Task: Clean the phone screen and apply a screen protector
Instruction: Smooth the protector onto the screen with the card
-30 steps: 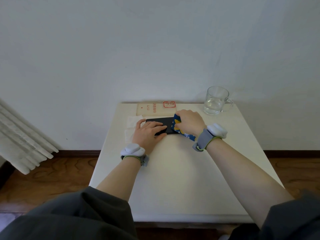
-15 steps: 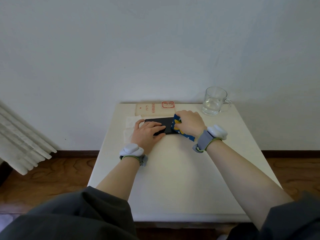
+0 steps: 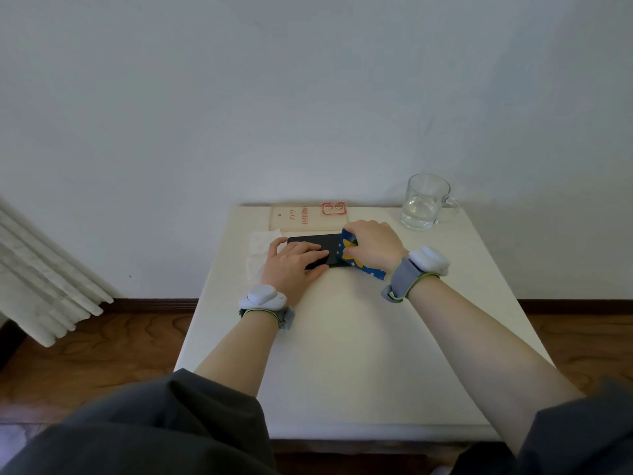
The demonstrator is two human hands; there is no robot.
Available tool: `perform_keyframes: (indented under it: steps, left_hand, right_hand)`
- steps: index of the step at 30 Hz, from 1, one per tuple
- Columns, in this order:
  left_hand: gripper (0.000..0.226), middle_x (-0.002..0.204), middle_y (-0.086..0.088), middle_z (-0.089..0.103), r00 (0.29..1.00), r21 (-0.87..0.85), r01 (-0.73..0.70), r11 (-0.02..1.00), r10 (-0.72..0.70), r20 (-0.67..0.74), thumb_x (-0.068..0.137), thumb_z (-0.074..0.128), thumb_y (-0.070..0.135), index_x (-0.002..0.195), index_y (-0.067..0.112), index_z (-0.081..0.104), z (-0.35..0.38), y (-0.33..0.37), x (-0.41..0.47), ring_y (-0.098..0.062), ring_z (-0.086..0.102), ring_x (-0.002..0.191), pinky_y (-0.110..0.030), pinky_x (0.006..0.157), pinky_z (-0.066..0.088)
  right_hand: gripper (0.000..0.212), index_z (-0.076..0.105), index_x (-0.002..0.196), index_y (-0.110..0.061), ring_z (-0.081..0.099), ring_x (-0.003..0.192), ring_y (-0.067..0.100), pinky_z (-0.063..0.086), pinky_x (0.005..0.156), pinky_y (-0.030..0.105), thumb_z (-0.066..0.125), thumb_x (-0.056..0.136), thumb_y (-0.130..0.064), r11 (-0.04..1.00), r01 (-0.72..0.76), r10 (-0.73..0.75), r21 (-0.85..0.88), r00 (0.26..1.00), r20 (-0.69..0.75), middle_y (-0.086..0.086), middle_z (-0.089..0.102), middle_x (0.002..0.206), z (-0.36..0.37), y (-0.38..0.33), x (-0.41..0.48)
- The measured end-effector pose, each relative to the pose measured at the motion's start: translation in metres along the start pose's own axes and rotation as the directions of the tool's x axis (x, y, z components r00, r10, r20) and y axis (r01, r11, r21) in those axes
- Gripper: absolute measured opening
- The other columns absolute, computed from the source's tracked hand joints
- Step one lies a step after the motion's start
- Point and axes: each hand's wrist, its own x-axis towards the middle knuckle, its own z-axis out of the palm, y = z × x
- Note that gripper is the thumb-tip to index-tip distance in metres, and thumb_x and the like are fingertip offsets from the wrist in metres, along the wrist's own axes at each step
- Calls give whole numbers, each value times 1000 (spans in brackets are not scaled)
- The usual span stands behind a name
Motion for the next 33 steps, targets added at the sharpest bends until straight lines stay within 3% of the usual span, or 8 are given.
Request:
perform_keyframes:
  steps: [5,9,16,19,23,27,29,33]
  left_hand:
    - [34,127,14,58,1000,-2,-4,1000,4,17,94,47,46,123,35,60,1,-2,1,-7,49,121,-29,108,4]
    - [39,112,12,65,999,18,-41,999,42,-23,90,39,50,114,33,65,3,-3,1,-12,60,106,-29,103,14]
    - [41,103,10,66,995,21,-67,998,68,-74,88,35,48,111,36,67,6,-3,2,-14,63,95,-31,100,18]
    - [41,103,11,66,995,17,-65,998,66,-77,88,35,49,111,37,67,6,-3,3,-14,62,95,-30,99,18]
    - [43,105,11,66,996,23,-61,998,62,-63,88,33,50,112,37,66,7,-4,2,-14,62,98,-30,100,17]
    - [45,108,12,65,997,21,-57,998,58,-47,88,31,51,115,38,64,7,-4,2,-13,60,101,-30,101,15]
    - [44,109,12,64,998,24,-55,998,56,-41,89,31,51,116,39,64,6,-4,2,-13,59,103,-30,101,14]
    - [41,111,12,63,998,22,-62,998,63,-32,90,34,50,118,38,62,5,-4,2,-12,57,106,-29,102,14]
  right_hand:
    - [23,40,69,-16,46,72,25,30,65,30,58,83,-17,996,-21,18,83,999,39,1,46,70,-1,-1,-1]
    - [21,41,70,-13,46,67,26,34,61,32,59,81,-14,950,-159,195,269,974,-112,6,48,71,-7,15,4]
    - [35,29,61,-17,44,69,27,25,47,27,54,83,-8,956,-247,252,158,968,-14,1,39,64,-3,14,13]
    - [32,30,64,-16,46,72,27,26,48,28,54,85,-11,973,-210,212,99,977,-11,4,45,73,5,9,13]
    - [35,29,63,-17,43,71,26,26,50,28,56,85,-15,982,-164,164,89,986,7,-1,36,65,4,9,12]
    - [11,51,82,-8,51,76,29,35,58,30,57,85,-17,981,-158,160,113,987,-6,7,52,80,6,10,12]
    - [15,55,89,-6,52,79,29,37,64,32,59,84,-19,981,-143,141,134,990,26,8,55,86,7,8,11]
    - [21,41,73,-12,47,73,27,32,57,29,57,85,-18,970,-184,193,159,980,-39,4,49,76,8,13,9]
